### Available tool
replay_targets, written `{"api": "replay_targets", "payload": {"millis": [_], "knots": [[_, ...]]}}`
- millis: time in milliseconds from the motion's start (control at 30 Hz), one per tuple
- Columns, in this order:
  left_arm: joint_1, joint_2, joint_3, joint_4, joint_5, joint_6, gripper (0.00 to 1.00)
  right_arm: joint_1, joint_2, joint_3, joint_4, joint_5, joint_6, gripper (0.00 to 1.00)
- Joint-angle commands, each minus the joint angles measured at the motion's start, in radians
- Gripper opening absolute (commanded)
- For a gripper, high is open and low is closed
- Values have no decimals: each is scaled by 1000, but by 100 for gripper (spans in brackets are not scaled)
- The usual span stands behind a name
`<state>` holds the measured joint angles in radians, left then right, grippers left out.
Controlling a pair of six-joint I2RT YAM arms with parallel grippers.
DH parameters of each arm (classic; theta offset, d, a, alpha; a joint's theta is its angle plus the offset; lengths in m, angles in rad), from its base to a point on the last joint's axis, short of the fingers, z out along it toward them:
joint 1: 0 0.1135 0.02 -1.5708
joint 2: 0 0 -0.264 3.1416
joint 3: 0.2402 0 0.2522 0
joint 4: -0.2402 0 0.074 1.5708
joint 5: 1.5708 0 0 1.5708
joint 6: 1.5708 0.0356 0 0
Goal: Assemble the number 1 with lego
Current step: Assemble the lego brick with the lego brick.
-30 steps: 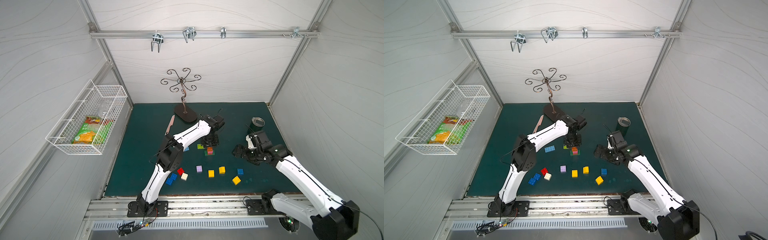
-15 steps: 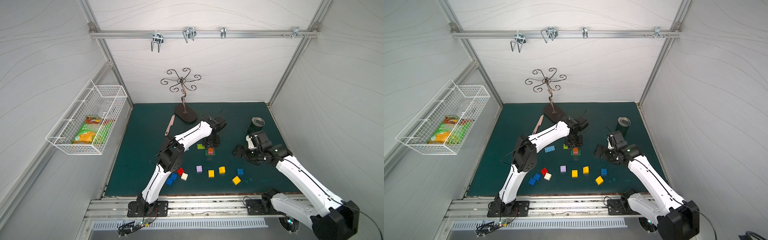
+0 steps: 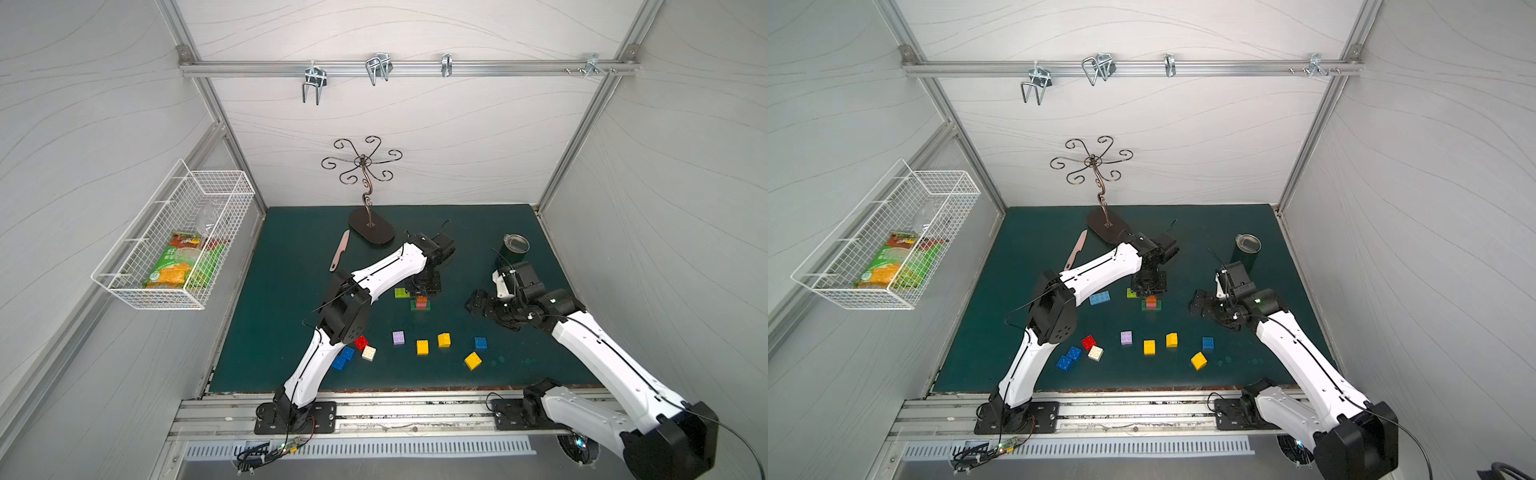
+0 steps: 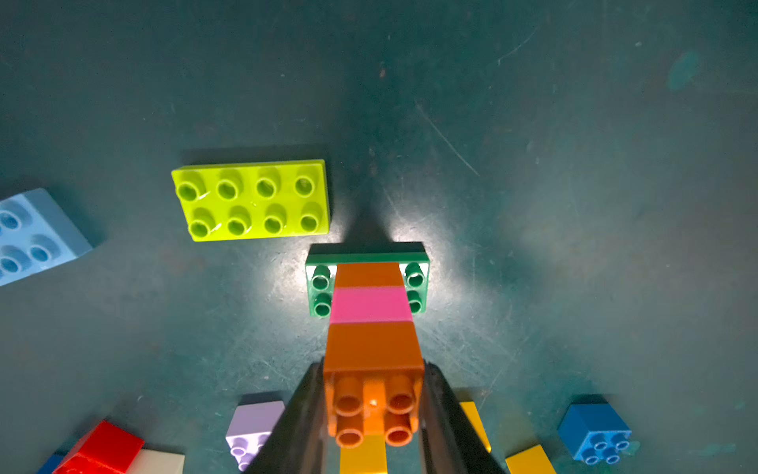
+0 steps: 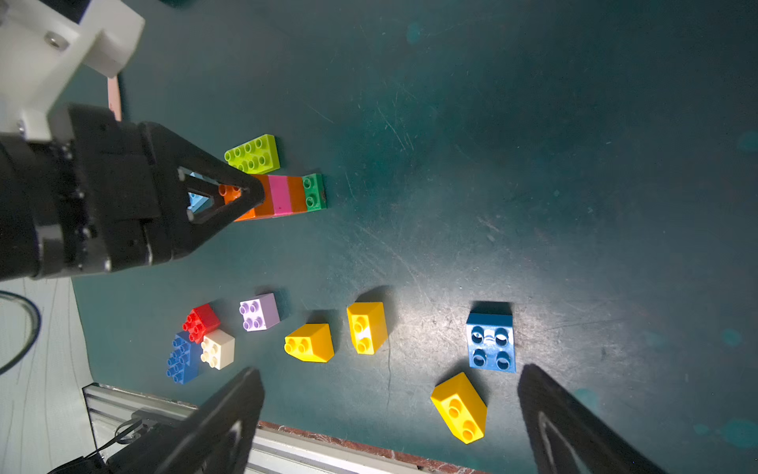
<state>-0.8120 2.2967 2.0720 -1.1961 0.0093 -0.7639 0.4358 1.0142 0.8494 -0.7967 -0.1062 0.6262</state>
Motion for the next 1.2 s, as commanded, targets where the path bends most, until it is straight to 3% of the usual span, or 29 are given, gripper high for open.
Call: {"api": "replay_targets", "payload": {"millis": [0,233,367,600,900,1067,1167], "knots": [[-5,147,-67,28,-22,34,0,-8,-9,-3,-28,-3,-20,99],[0,109,-66,32,-27,34,0,-11,-12,9,-39,-7,-32,99],[4,64,-62,39,-35,25,13,-11,-14,24,-55,6,-46,99],[4,-7,-33,43,-21,12,44,-11,-3,49,-93,-4,-85,99],[4,-101,3,44,2,-7,67,2,72,92,-165,-29,-46,99],[8,-166,1,39,-3,-13,77,60,121,112,-167,-4,-5,99],[16,-246,-61,58,-5,-21,89,103,165,125,-159,12,25,98]]}}
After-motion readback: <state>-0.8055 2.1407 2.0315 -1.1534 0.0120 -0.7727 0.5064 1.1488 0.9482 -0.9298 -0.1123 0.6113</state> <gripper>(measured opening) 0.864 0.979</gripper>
